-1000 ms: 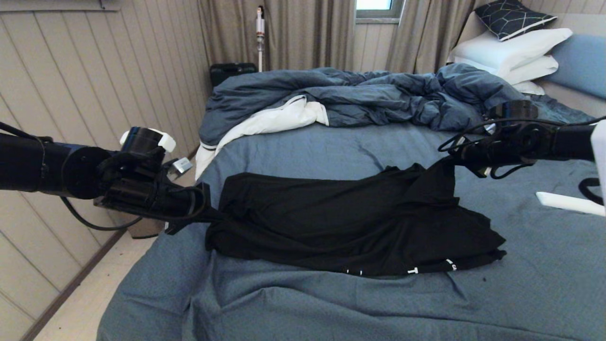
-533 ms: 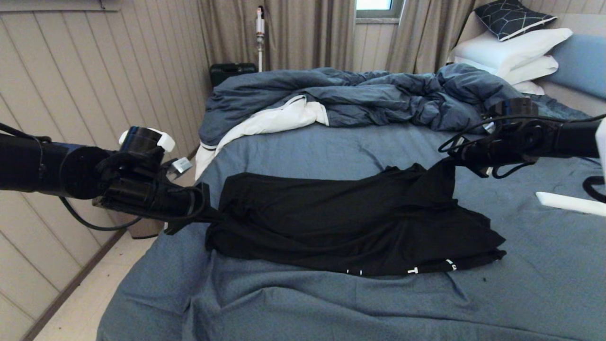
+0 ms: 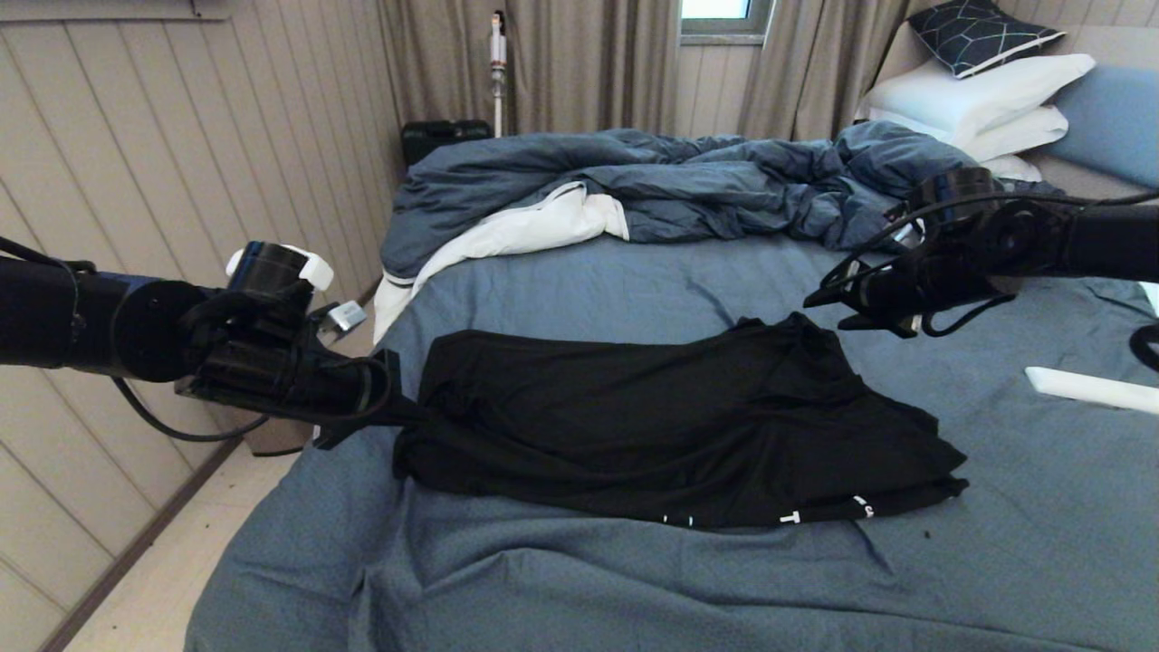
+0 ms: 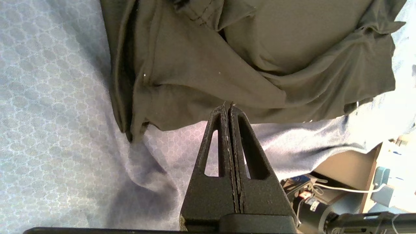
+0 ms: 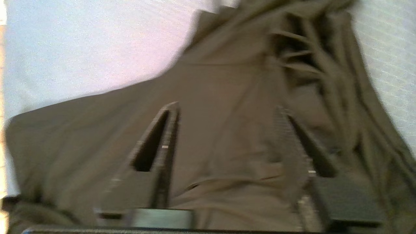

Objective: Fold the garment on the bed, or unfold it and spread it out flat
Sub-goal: Fold the black T-shirt

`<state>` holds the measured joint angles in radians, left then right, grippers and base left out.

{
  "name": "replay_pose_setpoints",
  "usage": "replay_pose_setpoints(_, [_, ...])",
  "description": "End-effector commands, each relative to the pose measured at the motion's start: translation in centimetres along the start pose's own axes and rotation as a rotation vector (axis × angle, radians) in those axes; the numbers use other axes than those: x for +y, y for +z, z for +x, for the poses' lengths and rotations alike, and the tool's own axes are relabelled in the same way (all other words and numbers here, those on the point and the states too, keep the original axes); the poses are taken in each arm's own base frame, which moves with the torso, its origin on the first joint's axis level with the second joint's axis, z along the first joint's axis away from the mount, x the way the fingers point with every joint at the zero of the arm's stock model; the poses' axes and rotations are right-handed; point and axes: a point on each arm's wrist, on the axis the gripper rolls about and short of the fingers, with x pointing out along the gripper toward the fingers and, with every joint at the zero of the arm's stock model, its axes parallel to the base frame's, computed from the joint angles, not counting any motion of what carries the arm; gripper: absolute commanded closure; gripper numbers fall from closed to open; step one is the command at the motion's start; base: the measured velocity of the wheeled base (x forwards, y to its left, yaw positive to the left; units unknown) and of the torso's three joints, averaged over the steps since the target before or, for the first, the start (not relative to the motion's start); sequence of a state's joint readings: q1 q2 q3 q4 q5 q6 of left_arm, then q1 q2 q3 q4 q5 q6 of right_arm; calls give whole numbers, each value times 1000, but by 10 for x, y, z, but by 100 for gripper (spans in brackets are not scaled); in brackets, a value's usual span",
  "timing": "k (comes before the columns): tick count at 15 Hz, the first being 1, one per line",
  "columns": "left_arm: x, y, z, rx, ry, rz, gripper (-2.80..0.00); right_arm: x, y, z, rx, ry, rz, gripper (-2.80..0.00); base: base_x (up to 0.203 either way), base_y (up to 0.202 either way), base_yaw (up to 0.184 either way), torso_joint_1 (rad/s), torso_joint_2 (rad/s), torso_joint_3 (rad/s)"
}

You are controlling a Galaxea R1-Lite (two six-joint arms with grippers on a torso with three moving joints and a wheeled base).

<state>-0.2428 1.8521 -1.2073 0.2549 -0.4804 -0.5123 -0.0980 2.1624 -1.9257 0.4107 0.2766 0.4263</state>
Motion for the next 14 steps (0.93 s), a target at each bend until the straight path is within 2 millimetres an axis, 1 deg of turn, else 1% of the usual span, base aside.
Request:
replay_pose_setpoints(1, [-1, -1, -3, -3, -5, 0, 0, 14, 2, -19, -25, 27, -15, -280, 0, 0, 0, 0, 0, 0])
replay_pose_setpoints(2, [-4, -3, -10, -16, -10, 13, 0, 20, 1, -29, -23, 35, -19, -280, 0, 0, 0, 0, 0, 0])
replay_pose_setpoints(4, [-6, -13, -20, -19, -10, 41, 0, 27, -13, -39, 27, 32, -18, -280, 0, 0, 0, 0, 0, 0])
replay_pose_setpoints(5, [-8, -18, -20, -9, -11, 77, 0, 27, -20, -42, 49, 29, -16, -280, 0, 0, 0, 0, 0, 0])
replay_pose_setpoints(6, [-9, -19, -19, -5, -16, 102, 0, 27, -27, -47, 65, 30, -15, -280, 0, 0, 0, 0, 0, 0])
replay_pose_setpoints(8, [-12, -18, -16, 1, -23, 114, 0, 28, -32, -53, 47, 56, -25, -280, 0, 0, 0, 0, 0, 0])
replay_pose_setpoints(9, [-15, -20, -9, 20, -24, 128, 0, 28, -35, -51, 42, 63, -35, -280, 0, 0, 0, 0, 0, 0])
replay_pose_setpoints(10, [-17, -20, 2, 42, -21, 137, 0, 27, -39, -47, 55, 64, -39, -280, 0, 0, 0, 0, 0, 0])
replay_pose_setpoints(13, [-24, -17, 48, 109, -12, 166, 0, 30, -45, -36, 80, 72, -47, -280, 0, 0, 0, 0, 0, 0])
replay_pose_setpoints(14, [-29, -13, 61, 112, -6, 186, 0, 31, -47, -34, 87, 77, -49, -280, 0, 0, 0, 0, 0, 0])
